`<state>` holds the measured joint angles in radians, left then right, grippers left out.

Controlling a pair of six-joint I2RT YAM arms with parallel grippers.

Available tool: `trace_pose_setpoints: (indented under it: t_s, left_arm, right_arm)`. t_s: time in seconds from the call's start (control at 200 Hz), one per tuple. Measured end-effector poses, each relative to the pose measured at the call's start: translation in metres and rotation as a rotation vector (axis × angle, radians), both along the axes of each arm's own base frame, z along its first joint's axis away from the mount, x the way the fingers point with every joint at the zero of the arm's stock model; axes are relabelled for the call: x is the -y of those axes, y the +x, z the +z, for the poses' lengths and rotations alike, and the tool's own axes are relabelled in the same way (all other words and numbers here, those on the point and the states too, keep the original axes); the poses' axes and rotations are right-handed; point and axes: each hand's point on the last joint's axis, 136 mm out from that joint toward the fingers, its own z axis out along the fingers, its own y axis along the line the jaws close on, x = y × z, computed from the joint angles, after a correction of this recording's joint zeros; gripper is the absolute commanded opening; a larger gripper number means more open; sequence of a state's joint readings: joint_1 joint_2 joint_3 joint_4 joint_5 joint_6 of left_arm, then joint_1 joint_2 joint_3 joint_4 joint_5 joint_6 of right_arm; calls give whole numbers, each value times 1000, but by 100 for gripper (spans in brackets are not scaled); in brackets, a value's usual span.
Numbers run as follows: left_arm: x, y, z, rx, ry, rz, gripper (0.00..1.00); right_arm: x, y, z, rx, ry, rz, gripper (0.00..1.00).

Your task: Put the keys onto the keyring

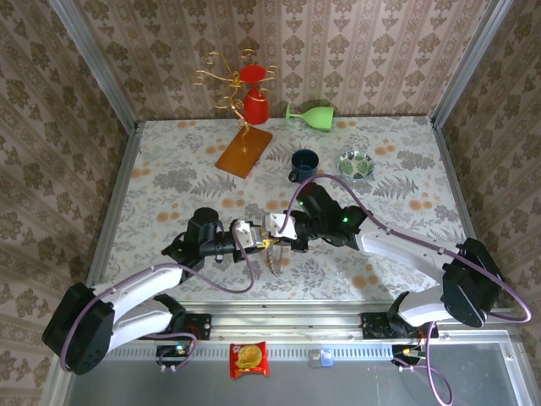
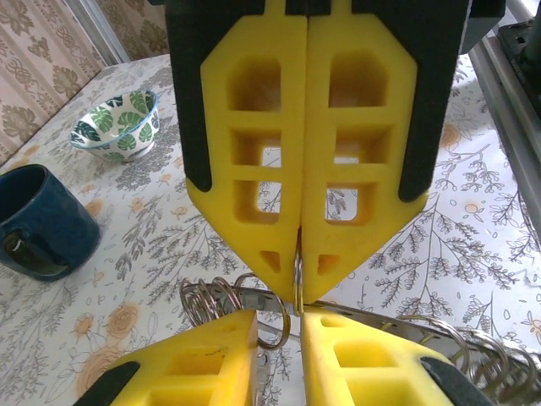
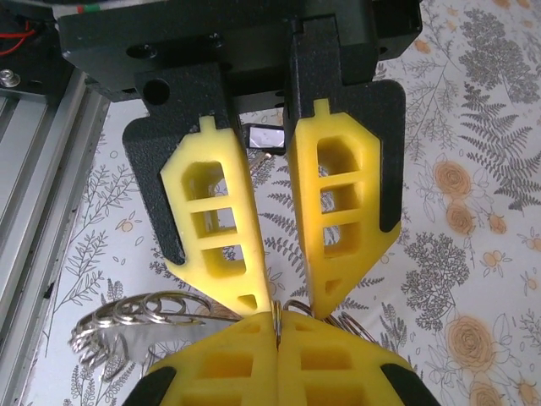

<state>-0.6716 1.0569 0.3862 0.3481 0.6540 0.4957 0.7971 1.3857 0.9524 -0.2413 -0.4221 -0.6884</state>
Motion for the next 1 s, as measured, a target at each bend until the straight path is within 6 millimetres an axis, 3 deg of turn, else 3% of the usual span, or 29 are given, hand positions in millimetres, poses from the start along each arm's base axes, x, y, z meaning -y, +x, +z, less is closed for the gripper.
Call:
trace_pose_setpoints:
  t_s: [0.335,0.545,0.815,1.0]
  left_arm:
    - [0,-1,-3,-18,4,-8,17]
    - [0,-1,-5,-20,5,-14,1]
    - [0,0,-5,-8,9,-13,0]
    - [0,-1,-5,4,11,-20,0]
  right_arm:
    - [-2,3,-9,16,-30,-20,0]
    - [-1,5,-11,26,-40,-24,0]
    - [-1,8,-11,52,-48,-27,24]
    - [1,10,-7,68,-47,-34,28]
